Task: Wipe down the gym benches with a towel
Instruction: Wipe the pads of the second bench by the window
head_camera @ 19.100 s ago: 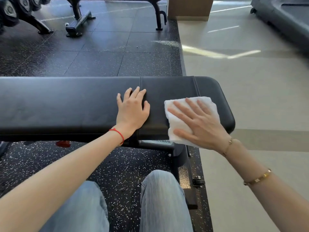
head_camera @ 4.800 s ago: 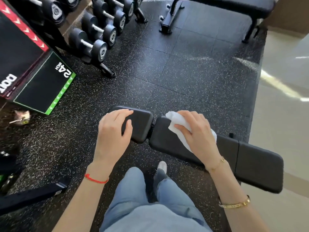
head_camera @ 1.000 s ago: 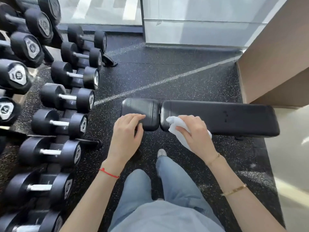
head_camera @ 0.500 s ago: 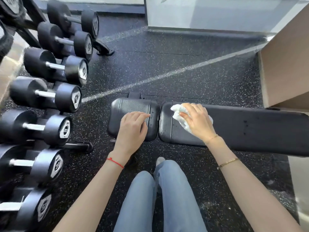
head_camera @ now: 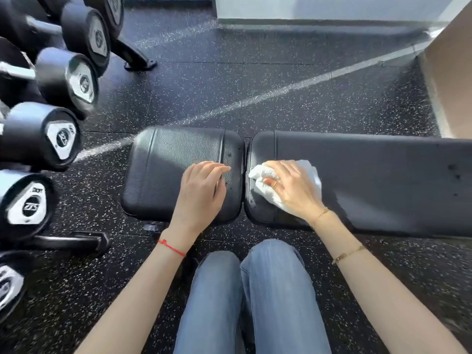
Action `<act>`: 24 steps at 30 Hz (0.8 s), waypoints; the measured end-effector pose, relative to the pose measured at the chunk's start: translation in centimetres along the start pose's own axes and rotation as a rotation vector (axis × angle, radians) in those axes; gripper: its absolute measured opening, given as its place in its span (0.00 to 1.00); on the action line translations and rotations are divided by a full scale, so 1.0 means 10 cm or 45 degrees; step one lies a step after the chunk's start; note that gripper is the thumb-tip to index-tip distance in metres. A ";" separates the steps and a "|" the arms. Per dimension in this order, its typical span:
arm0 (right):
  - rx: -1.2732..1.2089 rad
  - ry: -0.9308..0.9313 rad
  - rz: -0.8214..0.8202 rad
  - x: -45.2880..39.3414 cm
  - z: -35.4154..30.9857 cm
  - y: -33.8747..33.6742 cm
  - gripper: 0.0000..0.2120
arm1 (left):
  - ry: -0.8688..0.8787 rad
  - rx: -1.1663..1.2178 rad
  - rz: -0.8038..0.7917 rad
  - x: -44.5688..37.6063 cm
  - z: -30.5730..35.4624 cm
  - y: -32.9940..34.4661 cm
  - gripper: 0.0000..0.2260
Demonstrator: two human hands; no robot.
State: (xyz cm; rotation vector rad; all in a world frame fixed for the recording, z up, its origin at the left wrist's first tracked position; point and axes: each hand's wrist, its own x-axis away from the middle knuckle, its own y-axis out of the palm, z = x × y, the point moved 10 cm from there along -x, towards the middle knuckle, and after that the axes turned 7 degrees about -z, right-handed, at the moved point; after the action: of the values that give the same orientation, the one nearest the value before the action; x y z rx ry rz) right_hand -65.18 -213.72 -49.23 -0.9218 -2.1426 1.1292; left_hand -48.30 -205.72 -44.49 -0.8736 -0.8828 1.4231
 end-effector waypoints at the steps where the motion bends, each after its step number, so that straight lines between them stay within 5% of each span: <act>1: 0.008 0.021 0.063 0.06 0.05 0.05 0.25 | 0.011 0.004 0.027 0.03 -0.06 0.07 0.13; 6: 0.251 -0.017 0.122 0.23 0.11 0.33 0.33 | 0.081 -0.007 0.145 0.12 -0.27 0.27 0.13; 13: 0.370 0.008 0.198 0.31 0.00 0.47 0.33 | 0.144 -0.023 0.299 0.23 -0.49 0.19 0.13; 24: -0.006 0.191 0.140 -0.65 -0.20 0.44 0.25 | -0.052 -0.128 0.355 0.41 -1.15 -0.01 0.14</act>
State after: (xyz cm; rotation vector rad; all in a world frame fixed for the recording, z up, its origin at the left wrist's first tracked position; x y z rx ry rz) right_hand -58.35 -215.96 -52.92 -1.1026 -1.9954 1.0721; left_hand -38.05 -201.34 -49.44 -1.0792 -0.8951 1.6520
